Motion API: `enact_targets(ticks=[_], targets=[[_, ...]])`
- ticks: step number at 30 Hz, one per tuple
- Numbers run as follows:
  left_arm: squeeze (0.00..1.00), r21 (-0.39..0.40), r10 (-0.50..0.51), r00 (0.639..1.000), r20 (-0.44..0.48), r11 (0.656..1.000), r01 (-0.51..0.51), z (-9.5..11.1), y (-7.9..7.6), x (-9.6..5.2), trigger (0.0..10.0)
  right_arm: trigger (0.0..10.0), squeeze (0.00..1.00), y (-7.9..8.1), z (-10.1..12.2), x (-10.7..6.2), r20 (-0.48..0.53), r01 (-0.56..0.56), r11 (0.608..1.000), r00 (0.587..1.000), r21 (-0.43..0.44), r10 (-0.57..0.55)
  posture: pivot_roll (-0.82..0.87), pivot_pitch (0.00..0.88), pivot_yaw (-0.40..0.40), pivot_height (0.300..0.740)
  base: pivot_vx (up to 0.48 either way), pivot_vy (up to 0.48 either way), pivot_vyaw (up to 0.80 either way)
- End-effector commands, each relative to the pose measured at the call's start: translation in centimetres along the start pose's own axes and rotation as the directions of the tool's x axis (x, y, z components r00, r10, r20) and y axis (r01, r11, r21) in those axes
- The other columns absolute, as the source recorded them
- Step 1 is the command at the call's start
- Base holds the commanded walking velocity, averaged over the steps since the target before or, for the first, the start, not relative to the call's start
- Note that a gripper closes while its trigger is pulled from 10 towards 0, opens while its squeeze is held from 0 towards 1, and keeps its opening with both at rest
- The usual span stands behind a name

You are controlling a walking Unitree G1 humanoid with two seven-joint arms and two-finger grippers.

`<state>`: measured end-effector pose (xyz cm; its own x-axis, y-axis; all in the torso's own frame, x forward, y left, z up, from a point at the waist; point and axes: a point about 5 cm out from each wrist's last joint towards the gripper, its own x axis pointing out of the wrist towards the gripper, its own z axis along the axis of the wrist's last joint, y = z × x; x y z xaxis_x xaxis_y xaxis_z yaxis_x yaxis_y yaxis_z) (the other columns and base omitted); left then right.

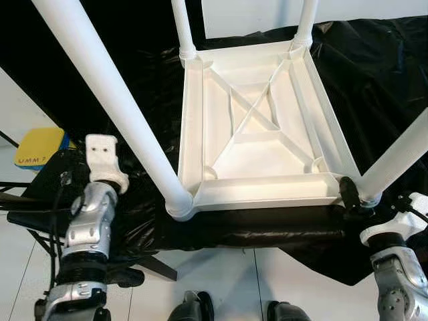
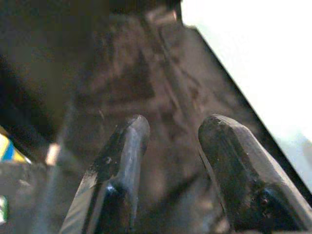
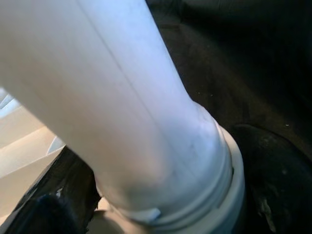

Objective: Building children table

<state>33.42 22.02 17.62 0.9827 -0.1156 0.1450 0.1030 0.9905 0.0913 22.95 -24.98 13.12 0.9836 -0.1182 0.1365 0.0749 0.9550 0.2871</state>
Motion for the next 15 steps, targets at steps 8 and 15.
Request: enact_targets(ticks=[8, 15], targets=[[0.00, -0.044, -0.012, 0.999, 0.045, 0.999, 0.014, 1.3, -1.1, 0.2, 10.0, 10.0, 0.00, 5.5, 4.1, -0.1, 0.099, -0.389, 0.921, 0.916, -0.025, 0.389, -0.06, 0.172, 0.080, 0.740, 0.000, 0.000, 0.00], [0.00, -0.056, -0.037, 0.997, 0.069, 0.998, 0.041, 2.1, -1.9, -0.1, 10.0, 10.0, 0.00, 6.2, 5.1, 0.5, 0.140, -0.377, 0.925, 0.914, -0.050, 0.381, -0.05, 0.174, 0.069, 0.740, 0.000, 0.000, 0.00]])
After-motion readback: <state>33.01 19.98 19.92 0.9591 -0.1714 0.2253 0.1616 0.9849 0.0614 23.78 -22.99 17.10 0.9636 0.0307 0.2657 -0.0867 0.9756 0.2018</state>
